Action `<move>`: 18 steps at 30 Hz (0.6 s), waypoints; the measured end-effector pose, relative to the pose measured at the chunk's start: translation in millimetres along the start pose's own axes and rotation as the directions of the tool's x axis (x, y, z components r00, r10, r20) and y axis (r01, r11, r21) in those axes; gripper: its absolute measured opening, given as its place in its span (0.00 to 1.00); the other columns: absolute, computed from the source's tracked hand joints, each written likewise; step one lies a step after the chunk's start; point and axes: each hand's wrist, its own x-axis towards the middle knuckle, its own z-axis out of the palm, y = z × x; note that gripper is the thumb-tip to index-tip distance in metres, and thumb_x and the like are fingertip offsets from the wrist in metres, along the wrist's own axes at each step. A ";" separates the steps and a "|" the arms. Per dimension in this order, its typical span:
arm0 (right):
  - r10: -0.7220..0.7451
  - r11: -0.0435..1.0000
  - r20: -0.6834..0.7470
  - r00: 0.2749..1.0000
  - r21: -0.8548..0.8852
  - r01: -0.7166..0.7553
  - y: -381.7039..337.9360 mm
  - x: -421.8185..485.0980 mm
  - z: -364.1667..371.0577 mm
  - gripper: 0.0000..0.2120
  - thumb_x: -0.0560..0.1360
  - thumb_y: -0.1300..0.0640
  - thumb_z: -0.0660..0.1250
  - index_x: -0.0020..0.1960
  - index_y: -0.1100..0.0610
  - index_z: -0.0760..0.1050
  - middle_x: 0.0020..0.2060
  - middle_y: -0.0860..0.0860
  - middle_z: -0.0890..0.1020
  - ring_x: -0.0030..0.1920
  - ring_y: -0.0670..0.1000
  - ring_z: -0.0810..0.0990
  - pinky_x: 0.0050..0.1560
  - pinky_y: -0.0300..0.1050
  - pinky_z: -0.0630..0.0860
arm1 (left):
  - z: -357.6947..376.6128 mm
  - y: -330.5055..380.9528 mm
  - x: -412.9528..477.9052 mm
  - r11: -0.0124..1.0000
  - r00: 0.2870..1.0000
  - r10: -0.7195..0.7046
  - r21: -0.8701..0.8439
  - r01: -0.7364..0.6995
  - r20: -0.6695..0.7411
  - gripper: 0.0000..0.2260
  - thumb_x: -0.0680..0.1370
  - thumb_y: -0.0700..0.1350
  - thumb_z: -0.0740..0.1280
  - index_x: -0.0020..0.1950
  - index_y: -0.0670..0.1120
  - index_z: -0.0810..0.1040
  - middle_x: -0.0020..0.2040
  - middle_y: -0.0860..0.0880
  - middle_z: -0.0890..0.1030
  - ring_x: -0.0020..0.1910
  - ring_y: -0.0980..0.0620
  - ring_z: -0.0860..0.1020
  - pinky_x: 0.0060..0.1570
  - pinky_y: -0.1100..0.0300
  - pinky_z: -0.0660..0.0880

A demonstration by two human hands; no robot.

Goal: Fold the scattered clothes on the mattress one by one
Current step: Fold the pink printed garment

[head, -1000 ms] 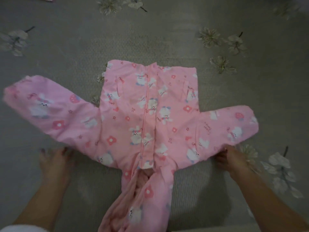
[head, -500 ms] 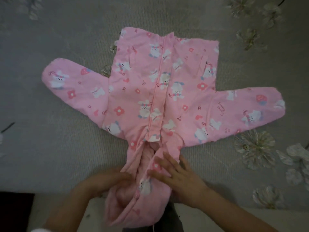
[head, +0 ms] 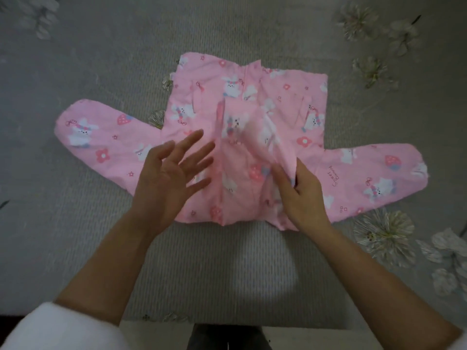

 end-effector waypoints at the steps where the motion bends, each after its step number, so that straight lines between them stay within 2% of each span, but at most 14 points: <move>1: 0.054 0.998 -0.008 0.999 -0.017 -0.054 2.1 16.5 1.1 0.05 0.80 0.52 0.62 0.46 0.52 0.74 0.34 0.45 0.77 0.35 0.39 0.74 0.38 0.37 0.68 | 7.1 -0.6 8.7 0.989 0.998 0.068 0.134 -0.066 -0.007 0.23 0.71 0.59 0.58 0.66 0.60 0.72 0.66 0.56 0.75 0.68 0.57 0.71 0.66 0.48 0.66; 2: 0.132 0.990 0.003 0.991 -0.059 -0.131 5.1 29.9 2.2 0.07 0.79 0.51 0.64 0.44 0.53 0.71 0.34 0.44 0.75 0.35 0.42 0.73 0.39 0.40 0.67 | 13.3 -3.1 17.5 0.943 0.990 0.143 0.307 -0.130 -0.019 0.23 0.69 0.59 0.61 0.65 0.64 0.70 0.68 0.61 0.72 0.68 0.62 0.68 0.68 0.49 0.64; 3: 0.208 0.969 0.025 0.978 -0.141 -0.202 10.6 38.8 3.6 0.10 0.78 0.49 0.65 0.43 0.53 0.69 0.33 0.45 0.73 0.35 0.45 0.72 0.39 0.41 0.66 | 16.9 -10.6 23.9 0.836 0.974 0.228 0.511 -0.200 0.008 0.24 0.68 0.59 0.62 0.65 0.68 0.67 0.70 0.63 0.68 0.70 0.64 0.63 0.72 0.49 0.59; 4: 0.263 0.944 0.059 0.963 -0.222 -0.244 16.4 42.4 5.2 0.12 0.77 0.48 0.66 0.43 0.54 0.67 0.33 0.45 0.72 0.35 0.47 0.72 0.38 0.42 0.65 | 19.7 -22.3 28.9 0.641 0.945 0.311 0.711 -0.290 0.104 0.25 0.71 0.58 0.62 0.67 0.69 0.64 0.74 0.62 0.61 0.74 0.62 0.57 0.74 0.49 0.54; 5: 0.287 0.929 0.082 0.954 -0.266 -0.257 22.3 42.0 5.8 0.13 0.76 0.47 0.67 0.43 0.53 0.67 0.33 0.45 0.72 0.35 0.47 0.71 0.36 0.42 0.65 | 23.9 -36.2 32.5 0.374 0.894 0.369 0.839 -0.395 0.256 0.25 0.74 0.58 0.59 0.72 0.66 0.61 0.78 0.57 0.55 0.77 0.58 0.50 0.75 0.49 0.49; 6: 0.280 0.935 0.096 0.955 -0.252 -0.248 25.5 38.4 5.7 0.11 0.75 0.47 0.68 0.44 0.51 0.68 0.34 0.44 0.73 0.35 0.45 0.72 0.35 0.41 0.66 | 30.1 -49.7 35.2 0.107 0.831 0.388 0.876 -0.470 0.398 0.26 0.77 0.57 0.57 0.75 0.61 0.58 0.79 0.52 0.49 0.78 0.53 0.45 0.75 0.47 0.48; 7: 0.257 0.949 0.088 0.962 -0.211 -0.234 29.0 33.2 4.0 0.09 0.75 0.48 0.69 0.46 0.50 0.70 0.36 0.43 0.76 0.36 0.43 0.74 0.36 0.39 0.68 | 35.4 -61.2 39.4 -0.094 0.791 0.378 0.870 -0.485 0.482 0.26 0.79 0.57 0.55 0.77 0.58 0.56 0.79 0.49 0.46 0.78 0.48 0.43 0.74 0.44 0.48; 9: 0.245 0.961 -0.008 0.970 -0.132 -0.244 39.9 23.6 -5.5 0.09 0.75 0.50 0.69 0.53 0.50 0.73 0.43 0.43 0.79 0.41 0.41 0.76 0.41 0.32 0.72 | 41.4 -74.2 55.9 -0.305 0.766 0.366 0.845 -0.439 0.529 0.28 0.79 0.56 0.55 0.78 0.55 0.54 0.79 0.47 0.46 0.78 0.43 0.44 0.73 0.40 0.48; 11: 0.277 0.954 -0.207 0.938 -0.055 -0.294 52.6 16.6 -24.6 0.08 0.76 0.56 0.68 0.54 0.52 0.74 0.43 0.44 0.78 0.42 0.41 0.76 0.41 0.27 0.71 | 39.7 -77.7 81.8 -0.407 0.787 0.320 0.826 -0.389 0.528 0.32 0.75 0.54 0.61 0.78 0.51 0.55 0.79 0.46 0.47 0.77 0.40 0.45 0.72 0.37 0.46; 12: 0.309 0.942 -0.315 0.898 -0.027 -0.334 60.3 13.4 -36.2 0.07 0.76 0.59 0.67 0.54 0.54 0.74 0.42 0.43 0.77 0.41 0.42 0.75 0.41 0.26 0.71 | 37.1 -77.3 95.4 -0.431 0.808 0.298 0.827 -0.361 0.508 0.35 0.73 0.53 0.64 0.78 0.50 0.55 0.79 0.45 0.47 0.77 0.39 0.45 0.72 0.36 0.45; 13: 0.353 0.923 -0.422 0.835 0.012 -0.384 68.6 11.1 -47.9 0.07 0.76 0.61 0.66 0.54 0.55 0.73 0.42 0.44 0.77 0.41 0.43 0.75 0.44 0.30 0.72 | 33.3 -77.7 107.3 -0.432 0.840 0.273 0.840 -0.329 0.469 0.38 0.70 0.54 0.66 0.78 0.51 0.55 0.78 0.45 0.47 0.77 0.38 0.45 0.70 0.35 0.43; 15: 0.474 0.857 -0.583 0.660 0.131 -0.499 84.6 7.4 -69.9 0.10 0.75 0.63 0.65 0.55 0.58 0.71 0.43 0.49 0.76 0.42 0.48 0.74 0.49 0.43 0.73 | 29.0 -77.8 125.3 -0.359 0.914 0.210 0.897 -0.260 0.348 0.45 0.67 0.56 0.69 0.78 0.56 0.48 0.78 0.45 0.42 0.76 0.37 0.39 0.69 0.33 0.41; 17: 0.599 0.762 -0.635 0.487 0.264 -0.592 104.5 5.5 -87.2 0.12 0.73 0.62 0.66 0.56 0.60 0.70 0.47 0.55 0.77 0.46 0.55 0.76 0.49 0.49 0.74 | 30.6 -78.6 136.9 -0.290 0.967 0.107 0.937 -0.194 0.233 0.50 0.65 0.59 0.70 0.77 0.59 0.38 0.77 0.46 0.35 0.74 0.37 0.33 0.69 0.32 0.39; 18: 0.658 0.713 -0.623 0.424 0.332 -0.618 112.2 5.3 -93.3 0.14 0.71 0.59 0.68 0.54 0.61 0.70 0.47 0.57 0.77 0.48 0.58 0.78 0.50 0.51 0.75 | 32.5 -79.0 140.3 -0.285 0.976 0.073 0.942 -0.176 0.204 0.52 0.65 0.59 0.70 0.76 0.60 0.36 0.76 0.46 0.32 0.73 0.37 0.31 0.69 0.32 0.39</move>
